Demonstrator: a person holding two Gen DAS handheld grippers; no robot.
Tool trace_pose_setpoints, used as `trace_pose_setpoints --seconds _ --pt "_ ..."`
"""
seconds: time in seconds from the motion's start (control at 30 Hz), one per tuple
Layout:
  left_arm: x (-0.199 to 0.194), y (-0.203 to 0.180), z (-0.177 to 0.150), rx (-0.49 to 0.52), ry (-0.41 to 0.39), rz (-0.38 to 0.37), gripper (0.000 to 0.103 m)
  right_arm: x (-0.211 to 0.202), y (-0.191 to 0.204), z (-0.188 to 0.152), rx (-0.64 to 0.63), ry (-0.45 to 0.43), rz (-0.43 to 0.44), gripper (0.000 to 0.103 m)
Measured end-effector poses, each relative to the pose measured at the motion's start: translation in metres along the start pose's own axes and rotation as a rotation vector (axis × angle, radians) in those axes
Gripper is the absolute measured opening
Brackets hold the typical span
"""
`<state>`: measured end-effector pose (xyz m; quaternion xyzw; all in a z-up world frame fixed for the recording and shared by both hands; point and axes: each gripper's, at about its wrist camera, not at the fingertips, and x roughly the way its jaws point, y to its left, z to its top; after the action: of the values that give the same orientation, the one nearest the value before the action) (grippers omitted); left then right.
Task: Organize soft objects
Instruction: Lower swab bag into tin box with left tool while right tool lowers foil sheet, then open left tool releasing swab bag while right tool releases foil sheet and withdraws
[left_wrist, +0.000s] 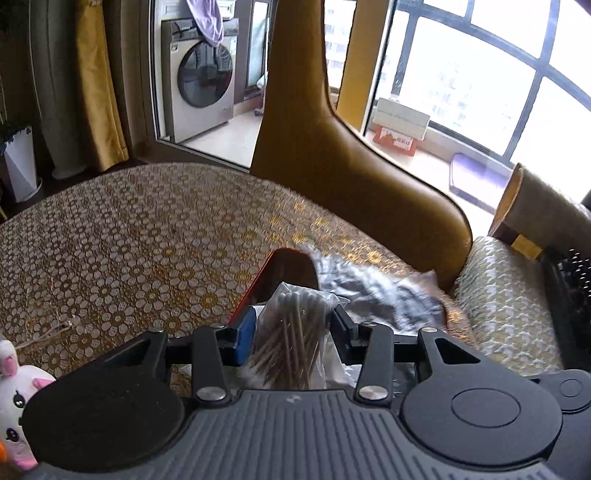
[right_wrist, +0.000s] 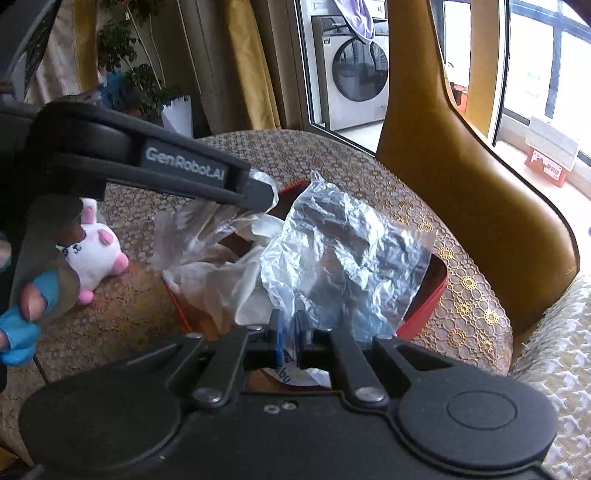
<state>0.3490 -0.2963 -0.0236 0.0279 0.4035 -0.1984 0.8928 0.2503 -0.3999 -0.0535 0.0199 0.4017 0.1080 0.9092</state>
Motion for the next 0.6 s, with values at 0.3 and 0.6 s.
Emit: trace_pose_setpoints --seconds 0.3,0.6 --pt "0.026 0.002 -0.01 -0.003 0.064 -0.001 0.044 0.007 -0.002 -0.001 -0.014 0.021 -0.007 0.014" --pt "0.03 -0.003 -0.017 0.036 0.062 0.026 0.068 0.007 -0.005 -0.005 0.008 0.008 0.012 0.029"
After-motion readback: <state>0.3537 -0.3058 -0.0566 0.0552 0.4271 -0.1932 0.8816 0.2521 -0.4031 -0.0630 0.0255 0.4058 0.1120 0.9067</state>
